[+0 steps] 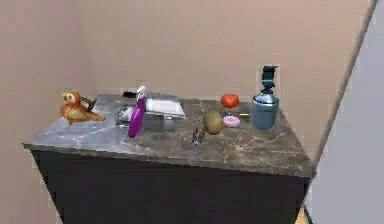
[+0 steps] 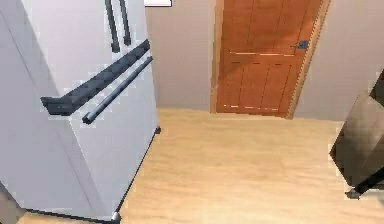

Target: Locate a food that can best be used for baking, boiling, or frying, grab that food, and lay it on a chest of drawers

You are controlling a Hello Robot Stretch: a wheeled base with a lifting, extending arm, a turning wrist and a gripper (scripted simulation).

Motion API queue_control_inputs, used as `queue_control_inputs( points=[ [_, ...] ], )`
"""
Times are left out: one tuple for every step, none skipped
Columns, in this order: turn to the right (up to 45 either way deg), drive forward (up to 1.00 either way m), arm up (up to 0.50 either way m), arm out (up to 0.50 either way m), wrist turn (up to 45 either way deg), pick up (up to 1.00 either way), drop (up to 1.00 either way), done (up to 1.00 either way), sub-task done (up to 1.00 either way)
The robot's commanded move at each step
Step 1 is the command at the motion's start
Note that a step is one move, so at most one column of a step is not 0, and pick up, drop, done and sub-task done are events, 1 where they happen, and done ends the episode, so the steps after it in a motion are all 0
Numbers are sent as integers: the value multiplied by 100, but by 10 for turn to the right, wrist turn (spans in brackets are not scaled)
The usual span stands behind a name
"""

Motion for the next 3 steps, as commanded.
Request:
queue_control_inputs(
  points=[
    [-450,0,0,0,0,0,0,0,0],
    [-330,0,0,0,0,0,0,0,0],
    [0,0,50,0,0,0,0,0,0]
  ],
)
